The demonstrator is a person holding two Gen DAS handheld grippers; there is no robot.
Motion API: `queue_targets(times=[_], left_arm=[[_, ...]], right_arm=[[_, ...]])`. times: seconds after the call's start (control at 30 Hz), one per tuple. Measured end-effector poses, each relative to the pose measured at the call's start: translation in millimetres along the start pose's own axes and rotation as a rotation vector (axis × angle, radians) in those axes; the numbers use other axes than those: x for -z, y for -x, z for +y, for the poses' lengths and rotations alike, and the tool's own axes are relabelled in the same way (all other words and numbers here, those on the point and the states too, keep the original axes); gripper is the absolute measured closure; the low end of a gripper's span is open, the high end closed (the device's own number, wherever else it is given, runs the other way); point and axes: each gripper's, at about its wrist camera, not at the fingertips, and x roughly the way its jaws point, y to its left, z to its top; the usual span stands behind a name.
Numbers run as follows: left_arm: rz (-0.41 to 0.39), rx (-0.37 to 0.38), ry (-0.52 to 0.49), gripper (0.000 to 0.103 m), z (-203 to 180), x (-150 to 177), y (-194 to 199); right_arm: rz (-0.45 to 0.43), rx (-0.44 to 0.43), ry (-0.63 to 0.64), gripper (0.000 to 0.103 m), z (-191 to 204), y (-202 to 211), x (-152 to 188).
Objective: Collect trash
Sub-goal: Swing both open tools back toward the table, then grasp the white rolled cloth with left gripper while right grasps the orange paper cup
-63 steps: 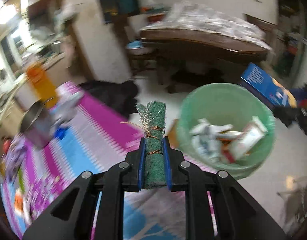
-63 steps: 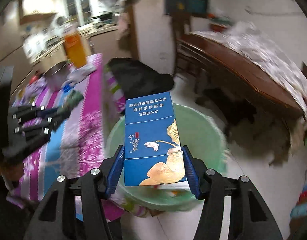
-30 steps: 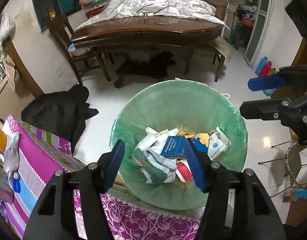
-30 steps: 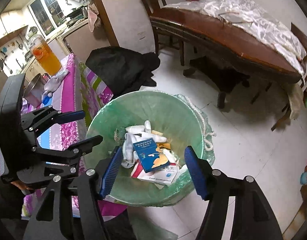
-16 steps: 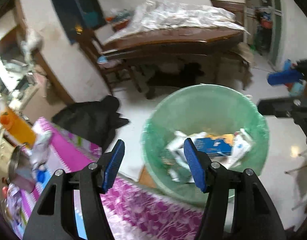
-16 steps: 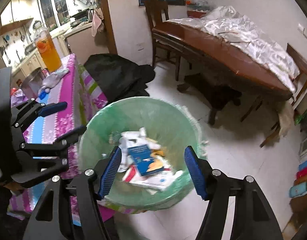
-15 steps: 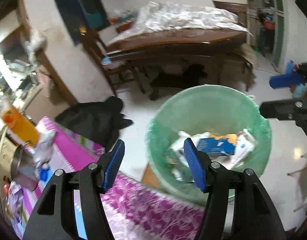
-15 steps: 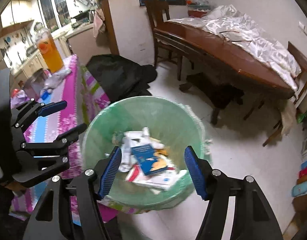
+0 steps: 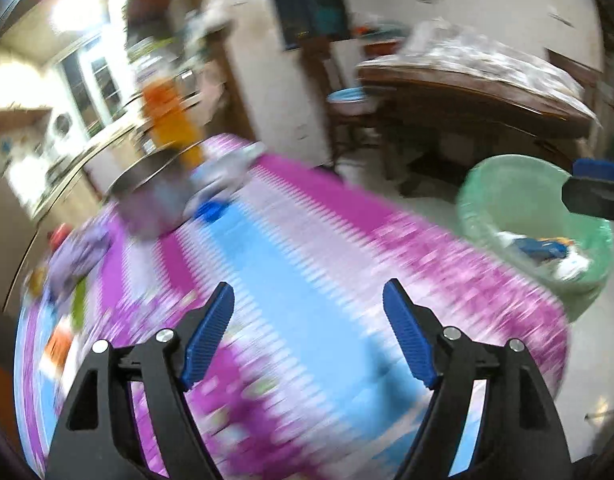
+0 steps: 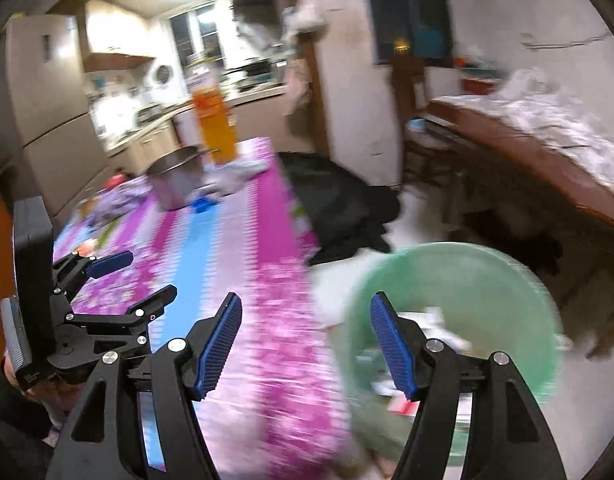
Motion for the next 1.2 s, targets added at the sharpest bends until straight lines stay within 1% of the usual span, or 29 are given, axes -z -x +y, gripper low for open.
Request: queue_targets(times=[0.07, 0.13, 0.17, 0.27, 0.33, 0.37, 0.43, 0.47, 0.5, 0.57, 0.63, 0.67, 0.73, 0.8, 0.83, 0.87, 0.9, 0.93, 1.0, 1.03, 1.07, 1.1, 1.13, 1.17, 1.2], left_arm=[[0.002, -0.051, 0.048, 0.023, 31.6, 20.3, 6.9], [-0.002, -0.089, 0.074, 0.021, 58.6, 35.3, 15.5], [-0.002, -0.114, 0.091, 0.02, 76.8, 46.1, 21.7], [-0.001, -0.151, 0.112, 0.02, 121.0, 65.9, 36.3], [-0.002, -0.138, 0.114, 0.02, 146.5, 71.9, 42.4], [0.002, -0.119, 0.117, 0.02, 161.4, 73.2, 43.1], [0.004, -0.097, 0.142, 0.02, 192.2, 72.7, 40.6], [0.011, -0.079, 0.165, 0.02, 210.9, 70.5, 35.0], [0.02, -0.064, 0.185, 0.02, 220.9, 68.2, 29.5], [0.049, -0.012, 0.231, 0.02, 244.2, 65.3, 13.6], [0.074, 0.007, 0.234, 0.02, 252.5, 65.4, -0.1], [0.1, 0.004, 0.226, 0.02, 257.7, 65.6, -10.0], [0.14, 0.021, 0.217, 0.028, 260.2, 69.5, -22.2], [0.169, 0.033, 0.185, 0.033, 260.0, 74.1, -32.1], [0.174, 0.034, 0.175, 0.035, 260.3, 77.1, -34.2], [0.189, 0.044, 0.162, 0.04, 259.2, 79.0, -38.2], [0.198, 0.053, 0.155, 0.043, 259.1, 80.6, -41.5], [0.207, 0.058, 0.145, 0.044, 258.4, 81.8, -45.0], [0.227, 0.063, 0.135, 0.051, 257.0, 83.2, -51.3], [0.234, 0.063, 0.135, 0.052, 257.2, 83.5, -53.6], [0.241, 0.061, 0.136, 0.055, 257.8, 84.3, -56.4], [0.231, 0.072, 0.146, 0.066, 259.0, 84.5, -56.7], [0.226, 0.079, 0.154, 0.073, 259.8, 84.5, -56.8], [0.226, 0.077, 0.158, 0.077, 260.6, 84.3, -57.6], [0.224, 0.069, 0.159, 0.078, 259.8, 85.3, -56.3]], right_arm=[[0.021, -0.057, 0.029, 0.036, 28.0, -18.5, -0.4], [0.046, -0.106, 0.064, 0.035, 54.0, -34.8, -1.9], [0.057, -0.123, 0.085, 0.034, 66.0, -41.7, -2.7], [0.077, -0.16, 0.143, 0.033, 98.4, -55.4, -4.2], [0.086, -0.186, 0.173, 0.033, 116.1, -63.5, -7.0], [0.089, -0.197, 0.182, 0.032, 123.4, -67.6, -8.7], [0.095, -0.22, 0.19, 0.032, 134.9, -74.2, -11.9], [0.097, -0.232, 0.192, 0.032, 140.5, -77.4, -12.8], [0.1, -0.242, 0.197, 0.032, 147.2, -80.9, -13.4], [0.109, -0.257, 0.201, 0.032, 151.5, -85.3, -13.5], [0.129, -0.28, 0.197, 0.032, 154.5, -91.1, -13.0], [0.136, -0.284, 0.195, 0.032, 154.8, -93.2, -13.1], [0.148, -0.292, 0.192, 0.032, 153.1, -97.5, -13.2], [0.163, -0.296, 0.186, 0.032, 149.7, -101.9, -13.1], [0.172, -0.296, 0.181, 0.032, 148.0, -104.2, -13.0], [0.179, -0.298, 0.179, 0.032, 146.5, -106.4, -13.2], [0.185, -0.301, 0.178, 0.032, 145.9, -108.0, -13.1], [0.19, -0.308, 0.176, 0.032, 145.4, -109.1, -13.2], [0.193, -0.316, 0.181, 0.033, 147.3, -110.1, -13.3], [0.192, -0.318, 0.186, 0.033, 148.7, -109.8, -13.5], [0.191, -0.322, 0.194, 0.034, 151.0, -109.2, -13.9], [0.189, -0.328, 0.203, 0.036, 154.5, -108.6, -14.3], [0.188, -0.33, 0.211, 0.036, 156.8, -107.6, -15.3], [0.184, -0.333, 0.224, 0.036, 161.4, -106.8, -16.5], [0.18, -0.333, 0.233, 0.036, 164.2, -105.9, -17.4]])
